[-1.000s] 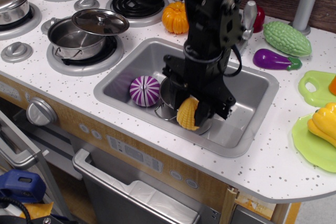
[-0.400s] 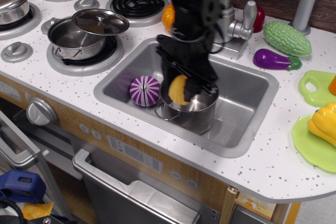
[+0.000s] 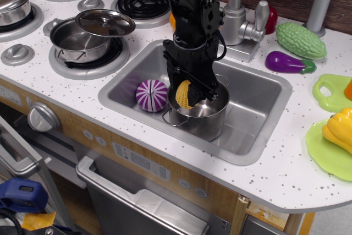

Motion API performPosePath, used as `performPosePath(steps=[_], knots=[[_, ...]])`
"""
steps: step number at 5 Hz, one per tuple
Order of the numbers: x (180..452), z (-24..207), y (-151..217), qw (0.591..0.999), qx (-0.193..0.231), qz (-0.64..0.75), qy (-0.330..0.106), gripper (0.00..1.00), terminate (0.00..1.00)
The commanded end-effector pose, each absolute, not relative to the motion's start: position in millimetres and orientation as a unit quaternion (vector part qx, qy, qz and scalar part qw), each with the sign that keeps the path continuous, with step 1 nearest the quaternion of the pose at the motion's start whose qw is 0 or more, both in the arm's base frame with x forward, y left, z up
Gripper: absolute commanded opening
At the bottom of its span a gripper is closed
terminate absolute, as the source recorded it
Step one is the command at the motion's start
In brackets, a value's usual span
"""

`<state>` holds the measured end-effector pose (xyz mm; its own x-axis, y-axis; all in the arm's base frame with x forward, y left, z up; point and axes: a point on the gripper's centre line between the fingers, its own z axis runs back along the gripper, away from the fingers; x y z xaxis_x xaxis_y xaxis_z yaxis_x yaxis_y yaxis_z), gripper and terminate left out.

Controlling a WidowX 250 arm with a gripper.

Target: Put corn in pot which is in sink

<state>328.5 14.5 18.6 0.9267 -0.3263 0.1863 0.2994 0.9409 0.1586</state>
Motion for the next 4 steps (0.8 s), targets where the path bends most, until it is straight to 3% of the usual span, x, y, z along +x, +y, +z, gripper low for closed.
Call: performPosePath(steps=[1, 2, 3, 4], knots=[[342.2, 25.7, 17.9, 0.974, 0.07, -0.165, -0.139, 0.0, 0.0], [342.2, 25.7, 17.9, 0.974, 0.07, -0.165, -0.139, 1.0, 0.0], [342.2, 25.7, 17.9, 0.974, 0.07, -0.165, -0.139, 1.0, 0.0], [342.2, 25.7, 17.9, 0.974, 0.07, -0.165, -0.139, 1.0, 1.0]])
